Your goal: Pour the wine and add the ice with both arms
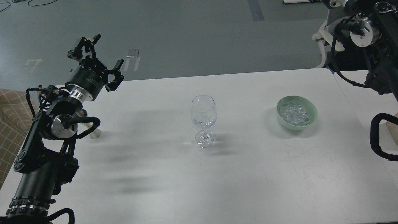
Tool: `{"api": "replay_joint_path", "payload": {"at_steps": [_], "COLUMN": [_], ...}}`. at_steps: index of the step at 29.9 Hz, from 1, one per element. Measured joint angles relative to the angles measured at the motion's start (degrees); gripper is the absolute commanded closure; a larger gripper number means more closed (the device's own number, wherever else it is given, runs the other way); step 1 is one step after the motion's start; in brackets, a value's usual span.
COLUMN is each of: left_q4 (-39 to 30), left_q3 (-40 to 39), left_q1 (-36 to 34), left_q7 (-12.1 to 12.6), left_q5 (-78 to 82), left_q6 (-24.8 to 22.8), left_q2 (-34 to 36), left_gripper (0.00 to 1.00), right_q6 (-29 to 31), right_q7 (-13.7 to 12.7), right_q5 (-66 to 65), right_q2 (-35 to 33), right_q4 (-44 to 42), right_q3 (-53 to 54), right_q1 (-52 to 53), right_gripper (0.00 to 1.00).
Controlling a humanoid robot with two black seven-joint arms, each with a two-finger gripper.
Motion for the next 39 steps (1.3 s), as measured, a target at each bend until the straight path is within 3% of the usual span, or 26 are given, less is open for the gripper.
{"api": "replay_joint_path", "payload": {"at_steps": [3, 7, 15, 22, 29, 39], "left_q4": [4.42, 11.09, 12.80, 15.03, 19.88, 21.78], "left_q3": [2.14, 6.24, 7.21, 10.52, 15.12, 15.81], "left_q1": [-2.68, -5.55, -6.88, -11.44, -13.66, -17.97], "left_q7": [-2.88, -3.34, -4.81, -4.78, -5.02, -5.14], "left_q5": [-0.49, -1.09, -7.28, -8.37, -8.84, -11.13], "left_q6": [0.84, 1.04, 2.08, 3.36, 2.31, -1.12], "left_q2": [-0.21, -0.41, -2.15, -1.82, -2.60, -4.34], "left_gripper": [0.02, 0.02, 0.02, 0.02, 0.02, 0.02], "right_q6": [-0.24, -0.32, -0.38, 0.14, 0.77, 6.65], "right_q7": [0.61, 0.74, 0.85, 1.23, 5.12, 5.33], "right_q5": [6.69, 15.74, 17.97, 18.03, 17.95, 18.10], "right_q2": [0.69, 2.92, 5.52, 5.68, 6.67, 6.70], "right_q4": [-1.52, -1.71, -1.59, -1.27, -2.27, -3.94], "right_q3": [0.04, 0.04, 0.65, 1.13, 1.15, 1.10], "right_q1": [-1.78, -4.61, -6.10, -7.04, -7.27, -7.47], "right_gripper": [0.00, 0.00, 0.00, 0.00, 0.00, 0.00]}}
